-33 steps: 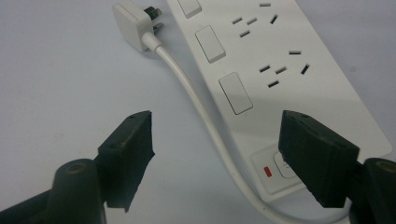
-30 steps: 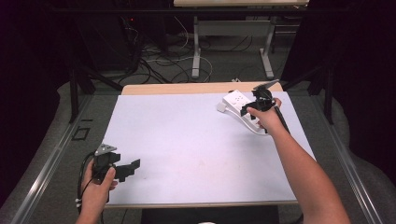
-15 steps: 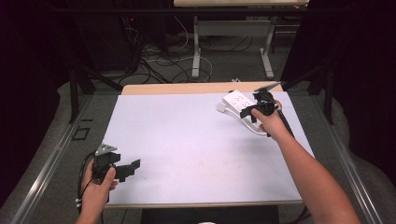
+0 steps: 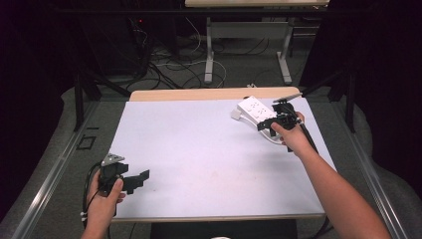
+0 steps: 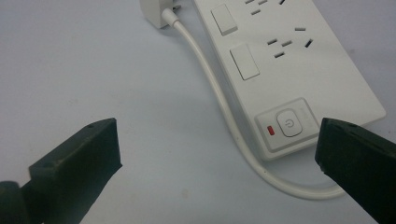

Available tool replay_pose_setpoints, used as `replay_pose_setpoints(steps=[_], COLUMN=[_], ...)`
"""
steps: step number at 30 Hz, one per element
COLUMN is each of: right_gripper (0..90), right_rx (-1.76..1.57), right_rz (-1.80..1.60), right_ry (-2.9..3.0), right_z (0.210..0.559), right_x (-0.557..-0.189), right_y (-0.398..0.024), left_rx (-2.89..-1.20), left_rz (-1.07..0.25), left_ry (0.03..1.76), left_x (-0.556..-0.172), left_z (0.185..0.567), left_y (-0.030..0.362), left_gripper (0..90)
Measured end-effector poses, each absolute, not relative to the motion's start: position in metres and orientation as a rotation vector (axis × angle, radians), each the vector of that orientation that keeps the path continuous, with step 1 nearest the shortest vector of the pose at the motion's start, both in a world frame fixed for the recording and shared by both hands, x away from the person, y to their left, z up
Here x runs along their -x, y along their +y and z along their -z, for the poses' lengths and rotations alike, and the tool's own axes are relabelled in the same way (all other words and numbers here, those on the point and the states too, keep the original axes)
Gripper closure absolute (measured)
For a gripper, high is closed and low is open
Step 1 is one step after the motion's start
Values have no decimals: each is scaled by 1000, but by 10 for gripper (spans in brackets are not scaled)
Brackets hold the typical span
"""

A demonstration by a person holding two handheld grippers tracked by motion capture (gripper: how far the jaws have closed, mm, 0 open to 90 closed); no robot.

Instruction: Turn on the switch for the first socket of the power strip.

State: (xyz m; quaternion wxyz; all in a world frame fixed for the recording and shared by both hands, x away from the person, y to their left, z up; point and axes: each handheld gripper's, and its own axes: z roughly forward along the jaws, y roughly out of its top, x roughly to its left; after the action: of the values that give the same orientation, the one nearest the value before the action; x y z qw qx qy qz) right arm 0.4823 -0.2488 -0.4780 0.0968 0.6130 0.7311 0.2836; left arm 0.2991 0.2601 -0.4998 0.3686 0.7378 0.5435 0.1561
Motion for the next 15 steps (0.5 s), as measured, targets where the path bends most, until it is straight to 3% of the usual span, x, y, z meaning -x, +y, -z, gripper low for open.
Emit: replay_pose_setpoints(steps=[15], right_gripper=[0], right_rx=[-1764], right_rz=[-931], right_ry=[2156], right_z=[476], right_x=[-455], right_y=[-254], left_rx=[-1896], left_rz=[-405], left_ry=[1397], left_x=[-298], left_z=[500], left_y=[260], left_gripper=[152])
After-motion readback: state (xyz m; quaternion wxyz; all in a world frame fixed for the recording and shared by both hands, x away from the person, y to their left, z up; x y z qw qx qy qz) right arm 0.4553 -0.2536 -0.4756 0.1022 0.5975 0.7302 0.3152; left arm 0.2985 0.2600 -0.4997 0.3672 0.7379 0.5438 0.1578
